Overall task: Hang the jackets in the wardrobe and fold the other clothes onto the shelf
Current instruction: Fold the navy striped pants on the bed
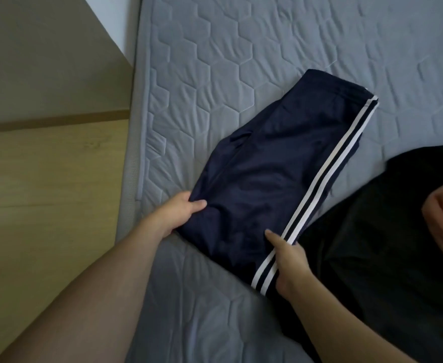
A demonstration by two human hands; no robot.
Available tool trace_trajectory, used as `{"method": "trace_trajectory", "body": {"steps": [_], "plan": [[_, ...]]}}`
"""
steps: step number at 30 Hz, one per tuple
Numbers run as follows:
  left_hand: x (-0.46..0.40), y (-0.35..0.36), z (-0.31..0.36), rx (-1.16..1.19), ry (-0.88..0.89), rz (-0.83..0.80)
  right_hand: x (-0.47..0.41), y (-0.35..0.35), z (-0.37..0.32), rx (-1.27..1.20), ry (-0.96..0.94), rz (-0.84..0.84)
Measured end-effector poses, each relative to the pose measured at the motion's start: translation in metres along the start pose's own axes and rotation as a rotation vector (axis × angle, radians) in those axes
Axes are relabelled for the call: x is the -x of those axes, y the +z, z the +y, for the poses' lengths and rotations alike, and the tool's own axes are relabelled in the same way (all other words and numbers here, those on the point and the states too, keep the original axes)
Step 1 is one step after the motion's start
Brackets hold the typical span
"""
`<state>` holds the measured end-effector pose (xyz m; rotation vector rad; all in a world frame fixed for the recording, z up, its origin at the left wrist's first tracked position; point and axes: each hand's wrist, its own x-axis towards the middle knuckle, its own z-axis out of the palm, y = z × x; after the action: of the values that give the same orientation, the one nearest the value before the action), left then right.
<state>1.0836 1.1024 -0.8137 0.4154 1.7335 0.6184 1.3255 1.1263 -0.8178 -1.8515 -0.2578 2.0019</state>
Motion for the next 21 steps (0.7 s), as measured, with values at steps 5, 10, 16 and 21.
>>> {"method": "trace_trajectory", "body": {"steps": [5,10,16,21], "plan": [[0.055,-0.015,-0.048,-0.206,-0.134,0.093,0.043,-0.006,0.047,0.394,0.252,-0.018],[0.131,-0.04,-0.099,-0.46,-0.5,-0.007,0.098,-0.01,0.092,0.6,0.631,-0.161],[0.205,-0.07,-0.1,-0.332,-0.657,0.01,0.147,-0.001,0.109,0.389,0.624,-0.105],[0.19,-0.071,-0.032,0.19,-0.455,0.082,0.142,-0.004,0.046,0.102,0.516,-0.078]]}}
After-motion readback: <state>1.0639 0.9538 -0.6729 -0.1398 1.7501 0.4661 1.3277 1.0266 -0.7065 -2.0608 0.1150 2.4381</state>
